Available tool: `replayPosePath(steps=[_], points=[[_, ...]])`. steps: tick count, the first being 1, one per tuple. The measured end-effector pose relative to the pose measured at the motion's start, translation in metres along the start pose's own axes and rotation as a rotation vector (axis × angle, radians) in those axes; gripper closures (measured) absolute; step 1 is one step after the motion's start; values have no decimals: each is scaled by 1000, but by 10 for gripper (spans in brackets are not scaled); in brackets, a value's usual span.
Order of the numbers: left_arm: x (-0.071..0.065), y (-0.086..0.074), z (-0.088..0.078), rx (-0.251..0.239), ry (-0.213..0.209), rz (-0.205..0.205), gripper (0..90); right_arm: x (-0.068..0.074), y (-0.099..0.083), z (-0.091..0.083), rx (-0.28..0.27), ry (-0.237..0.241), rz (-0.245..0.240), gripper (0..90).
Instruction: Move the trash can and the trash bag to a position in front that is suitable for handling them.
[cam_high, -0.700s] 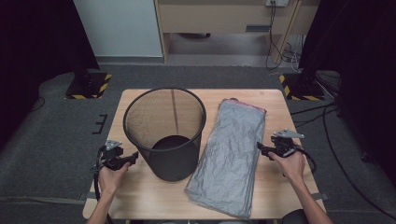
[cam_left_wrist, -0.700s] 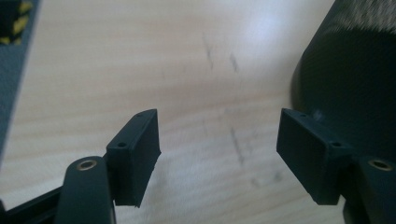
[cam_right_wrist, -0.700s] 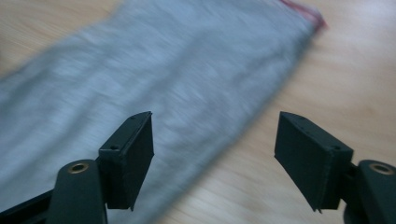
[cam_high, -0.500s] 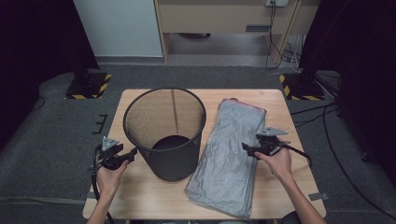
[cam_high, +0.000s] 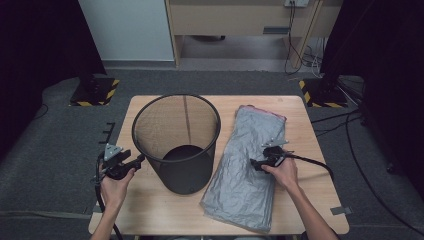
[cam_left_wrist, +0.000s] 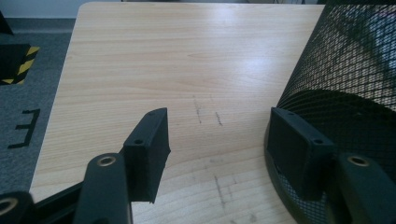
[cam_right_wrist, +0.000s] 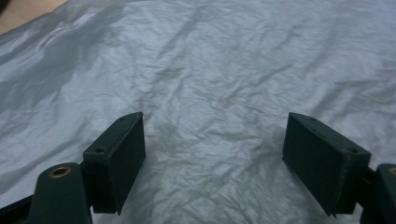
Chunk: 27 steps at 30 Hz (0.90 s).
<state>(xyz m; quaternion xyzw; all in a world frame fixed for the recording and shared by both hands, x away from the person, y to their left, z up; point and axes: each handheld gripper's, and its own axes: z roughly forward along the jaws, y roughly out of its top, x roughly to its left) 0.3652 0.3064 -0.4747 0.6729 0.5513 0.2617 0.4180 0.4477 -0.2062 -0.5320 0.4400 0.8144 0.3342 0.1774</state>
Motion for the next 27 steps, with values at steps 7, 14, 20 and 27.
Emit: replayPosePath(steps=[7,14,20,27], points=[[-4,6,-2,-35,-10,39,416,-27,-9,-8,-8,-74,65,213],[-1,8,-5,-60,-6,26,444,-43,-17,-15,-10,-110,98,213],[-3,17,-7,-85,-14,13,490,-54,-12,-31,42,-157,73,298],[-21,43,-4,-137,-60,-21,632,-8,47,-67,-303,-61,119,461]])
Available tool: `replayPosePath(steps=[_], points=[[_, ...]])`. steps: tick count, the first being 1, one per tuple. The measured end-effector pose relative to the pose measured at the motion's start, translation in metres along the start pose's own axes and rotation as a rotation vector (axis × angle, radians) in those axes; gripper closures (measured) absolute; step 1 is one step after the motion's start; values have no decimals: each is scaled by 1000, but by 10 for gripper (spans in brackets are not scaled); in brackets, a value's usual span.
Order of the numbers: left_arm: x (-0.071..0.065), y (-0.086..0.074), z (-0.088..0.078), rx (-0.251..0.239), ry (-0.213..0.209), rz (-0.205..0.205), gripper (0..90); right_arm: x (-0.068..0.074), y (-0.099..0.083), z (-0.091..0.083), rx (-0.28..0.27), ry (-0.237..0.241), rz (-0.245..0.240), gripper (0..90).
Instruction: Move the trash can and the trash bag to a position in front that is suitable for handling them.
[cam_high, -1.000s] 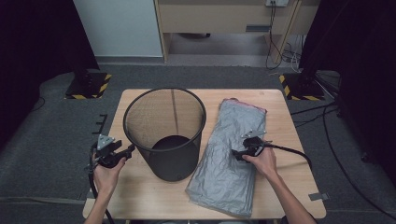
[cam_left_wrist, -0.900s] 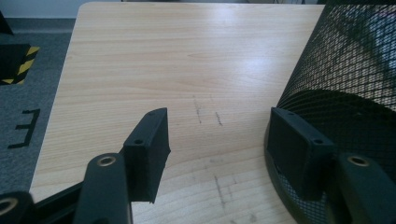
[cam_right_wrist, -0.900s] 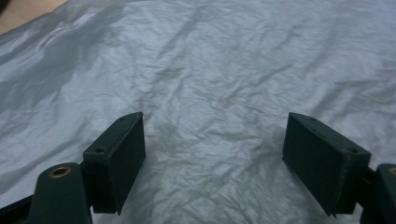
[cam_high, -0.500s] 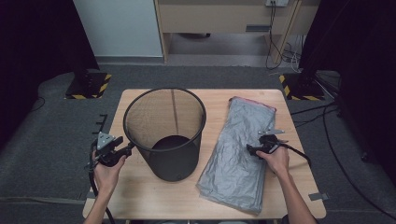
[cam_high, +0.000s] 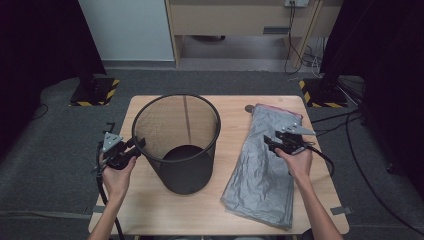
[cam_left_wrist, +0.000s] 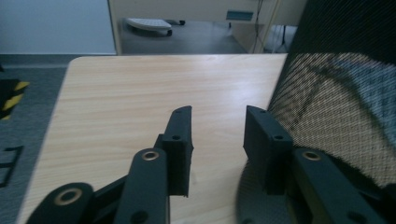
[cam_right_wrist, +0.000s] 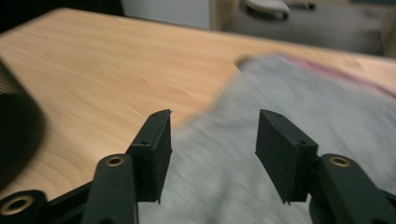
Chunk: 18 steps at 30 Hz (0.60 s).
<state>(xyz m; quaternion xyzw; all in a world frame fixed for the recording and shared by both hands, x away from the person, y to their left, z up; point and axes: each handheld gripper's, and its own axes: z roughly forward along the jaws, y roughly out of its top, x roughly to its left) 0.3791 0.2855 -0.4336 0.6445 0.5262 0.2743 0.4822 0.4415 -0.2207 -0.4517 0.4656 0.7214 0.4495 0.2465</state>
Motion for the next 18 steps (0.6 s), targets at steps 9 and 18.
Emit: replayPosePath(steps=[9,18], points=[[-21,3,11,-21,-24,-12,750,84,35,27,-22,135,-131,417],[-69,3,25,6,-97,63,709,76,31,-1,-15,115,-112,418]])
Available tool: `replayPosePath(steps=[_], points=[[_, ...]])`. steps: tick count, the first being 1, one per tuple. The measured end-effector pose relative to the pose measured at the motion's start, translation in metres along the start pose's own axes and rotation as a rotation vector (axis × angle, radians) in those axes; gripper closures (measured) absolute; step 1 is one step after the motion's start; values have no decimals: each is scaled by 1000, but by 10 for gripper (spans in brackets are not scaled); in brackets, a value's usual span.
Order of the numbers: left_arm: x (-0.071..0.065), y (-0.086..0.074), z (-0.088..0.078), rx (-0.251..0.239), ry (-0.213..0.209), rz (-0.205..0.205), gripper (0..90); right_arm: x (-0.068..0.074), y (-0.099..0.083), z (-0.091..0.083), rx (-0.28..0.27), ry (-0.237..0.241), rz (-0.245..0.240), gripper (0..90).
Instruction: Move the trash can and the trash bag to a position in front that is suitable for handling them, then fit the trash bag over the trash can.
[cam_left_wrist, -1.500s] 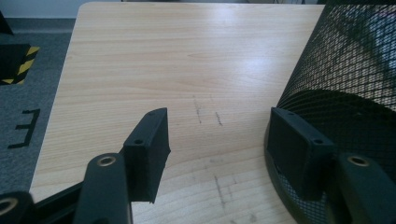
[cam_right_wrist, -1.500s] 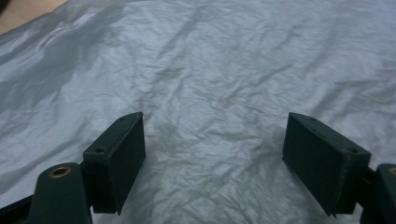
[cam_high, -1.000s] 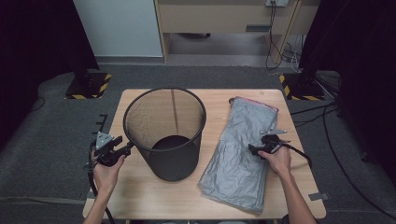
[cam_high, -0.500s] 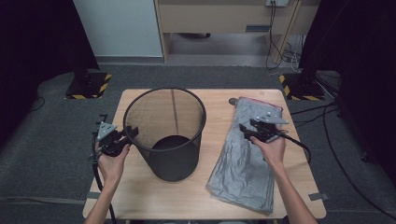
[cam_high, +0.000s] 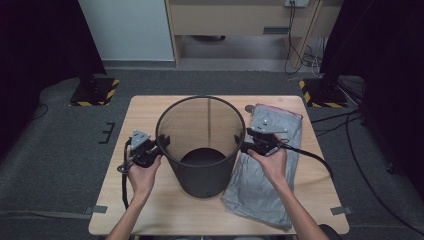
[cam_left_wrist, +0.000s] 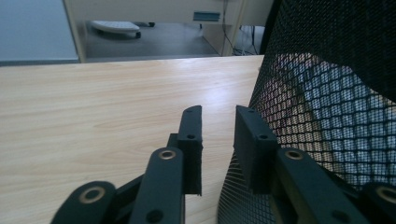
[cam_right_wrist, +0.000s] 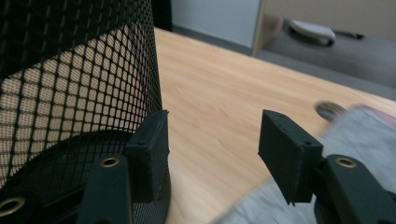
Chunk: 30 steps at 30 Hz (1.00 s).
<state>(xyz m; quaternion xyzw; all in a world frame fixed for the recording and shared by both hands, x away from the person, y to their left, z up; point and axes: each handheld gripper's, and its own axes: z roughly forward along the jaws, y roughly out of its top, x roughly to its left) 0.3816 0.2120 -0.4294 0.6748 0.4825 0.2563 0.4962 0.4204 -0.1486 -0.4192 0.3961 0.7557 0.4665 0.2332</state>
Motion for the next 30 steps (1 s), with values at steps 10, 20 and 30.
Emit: replayPosePath(steps=[10,20,30], points=[[22,-16,-35,46,57,87,401,-51,-33,-47,63,-135,77,358],[74,-57,-53,110,157,-52,263,-99,-103,-58,249,-269,205,267],[78,-59,-55,103,171,-54,253,-103,-132,-59,377,-288,274,207]])
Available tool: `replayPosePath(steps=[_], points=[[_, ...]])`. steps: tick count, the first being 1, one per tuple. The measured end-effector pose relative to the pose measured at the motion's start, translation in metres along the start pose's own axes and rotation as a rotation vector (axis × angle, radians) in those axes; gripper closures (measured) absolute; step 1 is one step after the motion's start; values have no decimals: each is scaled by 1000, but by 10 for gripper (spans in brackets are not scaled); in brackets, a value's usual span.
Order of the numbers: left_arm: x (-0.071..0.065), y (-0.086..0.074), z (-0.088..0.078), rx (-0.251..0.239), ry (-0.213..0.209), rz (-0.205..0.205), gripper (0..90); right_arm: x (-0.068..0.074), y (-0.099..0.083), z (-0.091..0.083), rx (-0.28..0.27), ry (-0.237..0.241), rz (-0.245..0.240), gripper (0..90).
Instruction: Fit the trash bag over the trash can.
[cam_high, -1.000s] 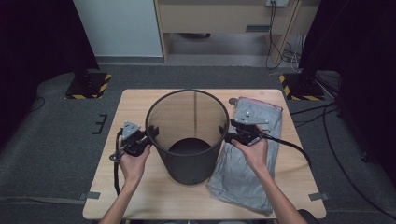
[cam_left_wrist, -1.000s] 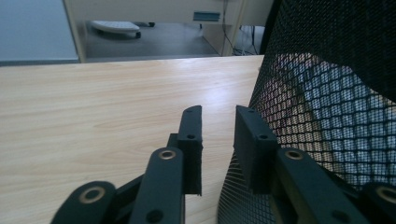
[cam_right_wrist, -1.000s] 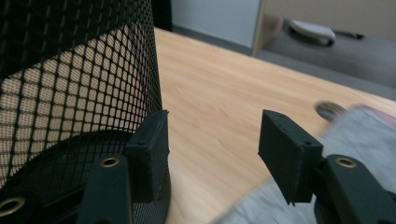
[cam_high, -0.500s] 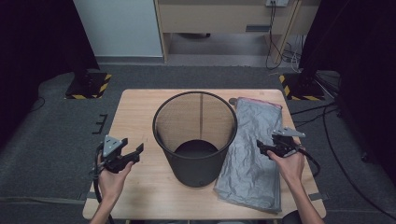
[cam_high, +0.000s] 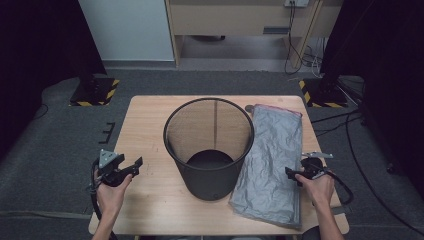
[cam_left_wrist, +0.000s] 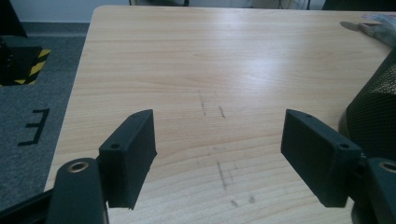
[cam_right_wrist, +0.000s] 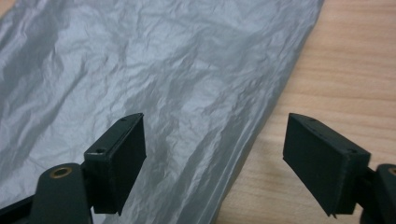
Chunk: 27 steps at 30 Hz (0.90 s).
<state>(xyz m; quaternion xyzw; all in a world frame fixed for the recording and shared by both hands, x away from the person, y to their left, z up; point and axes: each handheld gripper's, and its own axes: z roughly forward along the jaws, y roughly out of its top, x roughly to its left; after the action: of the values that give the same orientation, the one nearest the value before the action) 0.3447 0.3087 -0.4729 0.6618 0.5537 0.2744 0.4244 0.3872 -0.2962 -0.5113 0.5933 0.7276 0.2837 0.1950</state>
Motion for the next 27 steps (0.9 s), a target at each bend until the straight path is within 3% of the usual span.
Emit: replayPosePath(steps=[5,7,11,12,15,17,21,22,27], points=[[-4,1,3,2,-21,14,250,4,-2,6,40,1,-27,205],[-4,1,3,1,-22,23,250,5,-4,8,55,6,-17,213],[-4,1,3,2,-19,24,250,7,-4,10,42,3,-32,224],[-4,2,3,-3,-16,27,250,9,-4,12,28,-10,-67,259],[-5,4,4,-8,-19,36,250,16,-4,12,5,-18,-65,402],[-6,5,5,-8,-24,40,250,20,-2,11,8,-11,-71,566],[-8,5,6,-3,-37,45,251,23,6,13,21,46,-107,846],[-9,5,7,-4,-40,46,251,23,9,12,7,70,-99,871],[-8,5,8,-2,-47,34,252,20,21,-2,-167,185,-48,895]])
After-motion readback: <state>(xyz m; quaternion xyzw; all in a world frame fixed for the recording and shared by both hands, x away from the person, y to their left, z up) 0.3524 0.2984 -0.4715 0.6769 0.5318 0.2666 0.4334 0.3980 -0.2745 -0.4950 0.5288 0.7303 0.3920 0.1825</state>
